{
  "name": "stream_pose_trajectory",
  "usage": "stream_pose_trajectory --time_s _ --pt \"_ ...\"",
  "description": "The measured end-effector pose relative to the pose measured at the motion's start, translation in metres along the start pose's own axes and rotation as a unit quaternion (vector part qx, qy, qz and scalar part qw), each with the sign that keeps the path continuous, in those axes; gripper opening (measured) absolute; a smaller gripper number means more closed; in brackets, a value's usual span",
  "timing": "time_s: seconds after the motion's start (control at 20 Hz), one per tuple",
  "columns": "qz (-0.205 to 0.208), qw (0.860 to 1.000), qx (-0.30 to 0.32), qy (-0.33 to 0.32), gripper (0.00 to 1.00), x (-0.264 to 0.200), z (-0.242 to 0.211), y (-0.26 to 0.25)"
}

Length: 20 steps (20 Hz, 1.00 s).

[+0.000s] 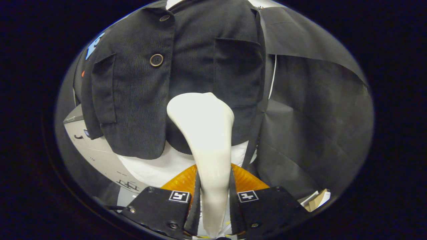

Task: Iron the clothes twice with a garment steamer, once on the left side and once on the right side.

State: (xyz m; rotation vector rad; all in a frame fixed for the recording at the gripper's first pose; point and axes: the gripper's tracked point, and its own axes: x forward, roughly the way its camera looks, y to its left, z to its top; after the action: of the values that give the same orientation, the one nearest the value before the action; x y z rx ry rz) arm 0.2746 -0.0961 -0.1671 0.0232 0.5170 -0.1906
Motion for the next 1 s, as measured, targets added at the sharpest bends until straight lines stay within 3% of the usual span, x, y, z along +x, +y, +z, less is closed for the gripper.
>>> stream_pose_trajectory --time_s 0.35,1.0 --pt "0.015 1.0 0.012 -0.011 0.39 -0.029 0.001 0.004" --pt "-0.029 0.998 0.024 -0.046 0.39 -0.143 -0.036 0.058"
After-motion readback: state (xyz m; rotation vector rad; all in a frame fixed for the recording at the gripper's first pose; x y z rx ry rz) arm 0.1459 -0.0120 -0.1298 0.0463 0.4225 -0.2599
